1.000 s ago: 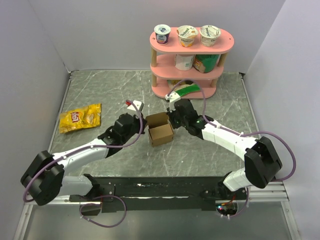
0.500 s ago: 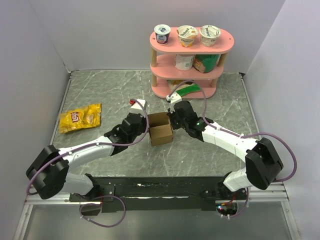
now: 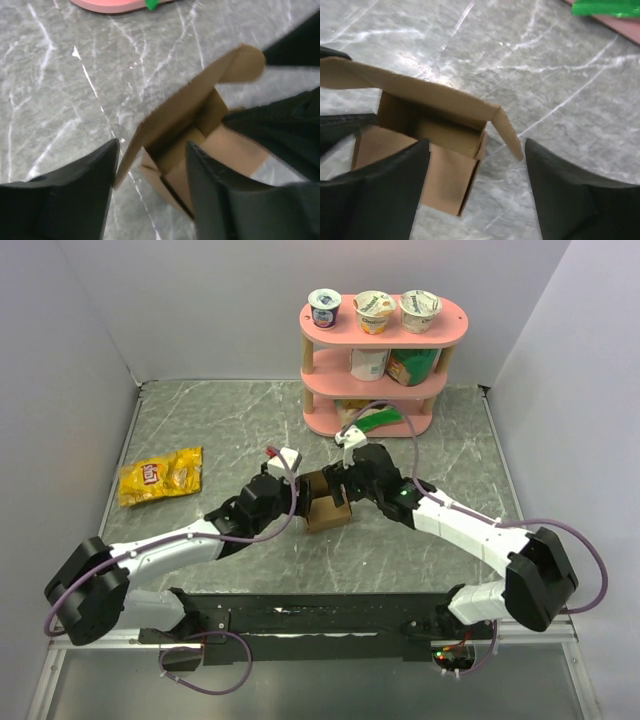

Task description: Fold the paper box

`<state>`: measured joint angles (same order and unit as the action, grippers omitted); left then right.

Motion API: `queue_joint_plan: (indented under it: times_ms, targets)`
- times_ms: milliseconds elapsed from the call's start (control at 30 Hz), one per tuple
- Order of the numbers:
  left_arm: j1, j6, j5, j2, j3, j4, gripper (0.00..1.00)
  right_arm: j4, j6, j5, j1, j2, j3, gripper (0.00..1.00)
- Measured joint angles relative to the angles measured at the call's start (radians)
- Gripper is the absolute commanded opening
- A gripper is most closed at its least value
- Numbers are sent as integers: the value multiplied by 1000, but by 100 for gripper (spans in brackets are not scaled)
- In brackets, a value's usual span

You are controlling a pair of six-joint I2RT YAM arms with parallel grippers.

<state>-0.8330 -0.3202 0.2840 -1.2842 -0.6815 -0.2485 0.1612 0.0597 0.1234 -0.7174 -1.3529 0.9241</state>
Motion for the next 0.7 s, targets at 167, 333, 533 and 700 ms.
queue_joint_plan:
  times_ms: [167,333,533,700]
  targets:
    - [-1,29,-42,77,60,-24,99,7,-13,-20,4,85,-6,98]
    - [-1,38,-44,120,64,-23,96,2,-14,-39,14,201,-69,91]
    - [45,69,-126,166,34,-5,90,3,40,-79,14,350,-218,63]
    - [115,127,-259,29,-183,71,81,-37,121,-126,-11,438,-373,53]
